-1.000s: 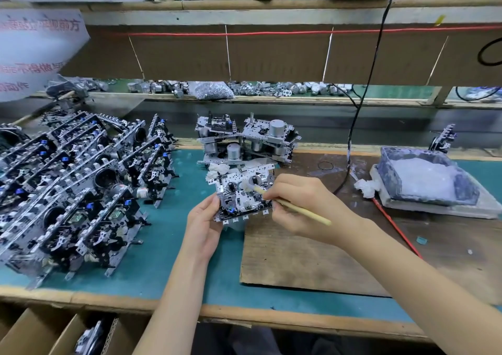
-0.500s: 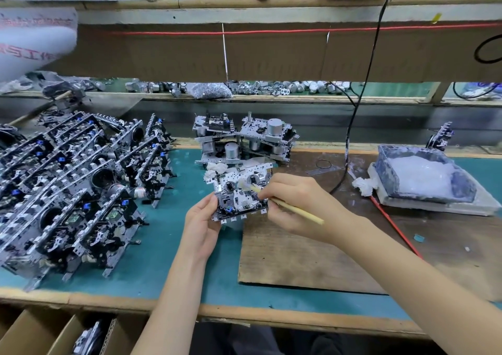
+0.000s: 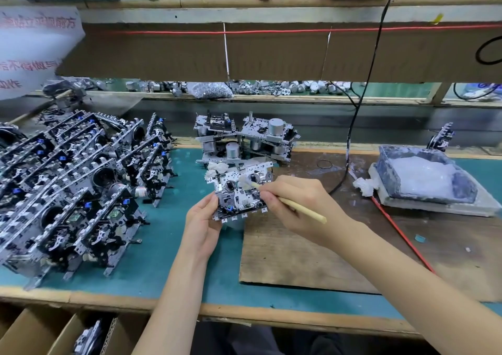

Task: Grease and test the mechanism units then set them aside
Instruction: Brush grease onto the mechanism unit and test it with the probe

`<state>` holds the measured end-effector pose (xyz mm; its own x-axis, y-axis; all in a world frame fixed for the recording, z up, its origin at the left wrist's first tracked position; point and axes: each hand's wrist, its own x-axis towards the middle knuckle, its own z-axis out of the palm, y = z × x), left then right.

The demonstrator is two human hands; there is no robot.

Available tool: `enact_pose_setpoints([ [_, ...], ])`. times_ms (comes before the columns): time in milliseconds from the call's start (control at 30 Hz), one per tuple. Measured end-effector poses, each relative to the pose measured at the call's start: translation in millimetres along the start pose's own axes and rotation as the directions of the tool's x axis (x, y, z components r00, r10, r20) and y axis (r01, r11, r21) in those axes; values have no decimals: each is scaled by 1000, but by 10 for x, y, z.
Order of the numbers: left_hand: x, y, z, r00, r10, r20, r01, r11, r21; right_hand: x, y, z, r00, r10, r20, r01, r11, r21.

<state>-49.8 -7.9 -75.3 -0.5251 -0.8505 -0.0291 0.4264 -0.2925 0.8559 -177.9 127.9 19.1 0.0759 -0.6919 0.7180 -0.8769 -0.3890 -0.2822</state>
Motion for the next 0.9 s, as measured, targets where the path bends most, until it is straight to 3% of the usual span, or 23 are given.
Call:
enact_pose_setpoints([
  [467, 5, 6, 11, 1000, 1, -21, 0, 1000, 7, -23, 25, -21, 999, -6, 46, 8, 999, -51],
  [633, 29, -23, -30, 999, -7, -33, 8, 1000, 20, -88, 106, -143, 998, 64, -21, -67, 951, -303],
  [700, 44, -37, -50, 999, -14, -33, 14, 1000, 9, -158, 183, -225, 984, 168, -54, -174, 884, -434],
  [767, 63, -47, -64, 999, -19, -28, 18, 1000, -11, -238, 261, -330, 934, 355, -39, -310, 751, -583],
  [833, 74, -52, -67, 1000, -17, -19, 17, 1000, -24, -339, 341, -442, 795, 607, -15, -415, 526, -742],
  [900, 81, -60, -68, 1000, -10, 1, 10, 1000, -18, -443, 387, -547, 651, 758, -48, -432, 318, -844],
])
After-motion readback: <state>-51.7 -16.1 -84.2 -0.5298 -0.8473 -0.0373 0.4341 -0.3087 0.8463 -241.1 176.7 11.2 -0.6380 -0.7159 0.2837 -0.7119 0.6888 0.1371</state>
